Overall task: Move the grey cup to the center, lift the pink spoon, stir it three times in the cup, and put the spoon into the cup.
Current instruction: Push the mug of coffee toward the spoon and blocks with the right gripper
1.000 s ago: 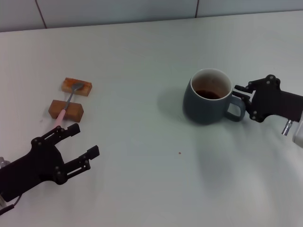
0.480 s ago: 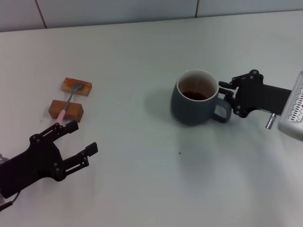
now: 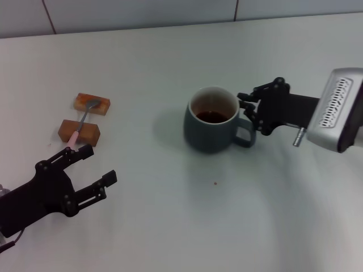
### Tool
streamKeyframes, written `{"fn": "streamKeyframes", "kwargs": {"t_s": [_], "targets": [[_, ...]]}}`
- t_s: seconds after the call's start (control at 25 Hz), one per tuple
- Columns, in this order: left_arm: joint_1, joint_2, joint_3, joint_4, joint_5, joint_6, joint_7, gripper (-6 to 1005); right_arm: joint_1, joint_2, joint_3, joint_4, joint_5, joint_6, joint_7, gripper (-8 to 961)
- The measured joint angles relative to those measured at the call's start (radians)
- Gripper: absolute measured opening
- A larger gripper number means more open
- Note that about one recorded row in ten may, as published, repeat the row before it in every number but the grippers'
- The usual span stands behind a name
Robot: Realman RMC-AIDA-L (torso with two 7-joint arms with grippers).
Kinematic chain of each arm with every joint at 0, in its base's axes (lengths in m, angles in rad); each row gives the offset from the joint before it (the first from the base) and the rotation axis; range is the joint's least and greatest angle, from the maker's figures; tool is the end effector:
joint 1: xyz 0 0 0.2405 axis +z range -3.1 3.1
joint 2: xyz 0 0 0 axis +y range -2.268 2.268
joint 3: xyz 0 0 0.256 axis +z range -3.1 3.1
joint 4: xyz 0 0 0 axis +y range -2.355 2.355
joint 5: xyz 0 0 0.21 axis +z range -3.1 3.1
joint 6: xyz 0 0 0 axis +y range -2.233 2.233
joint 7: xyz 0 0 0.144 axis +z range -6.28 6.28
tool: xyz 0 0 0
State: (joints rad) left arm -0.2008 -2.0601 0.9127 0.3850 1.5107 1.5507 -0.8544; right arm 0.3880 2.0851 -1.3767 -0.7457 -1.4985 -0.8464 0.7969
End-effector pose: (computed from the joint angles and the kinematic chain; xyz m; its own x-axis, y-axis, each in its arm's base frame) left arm -0.3303 0.2279 -0.0239 0.6995 0.2024 0.6854 0.5286 -0.7920 -0.3056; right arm 0.2666 0.3571 -0.0493 0.9863 0.1126 -0.1204 0.0144 -0.7865 -0.6174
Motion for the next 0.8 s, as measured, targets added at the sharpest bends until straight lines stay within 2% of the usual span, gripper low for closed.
{"fn": "streamKeyframes", "kwargs": {"t_s": [0.16, 0.8], "targets": [[0.002, 0.000, 0.000, 0.000, 0.000, 0.000, 0.000, 797, 0.026, 0.001, -0.072, -0.014, 0.000, 0.049, 0.081, 88], [0.006, 0.000, 0.000, 0.000, 0.000, 0.005, 0.000, 796, 0.109, -0.002, -0.149, -0.007, -0.001, 0.075, 0.234, 88]]}}
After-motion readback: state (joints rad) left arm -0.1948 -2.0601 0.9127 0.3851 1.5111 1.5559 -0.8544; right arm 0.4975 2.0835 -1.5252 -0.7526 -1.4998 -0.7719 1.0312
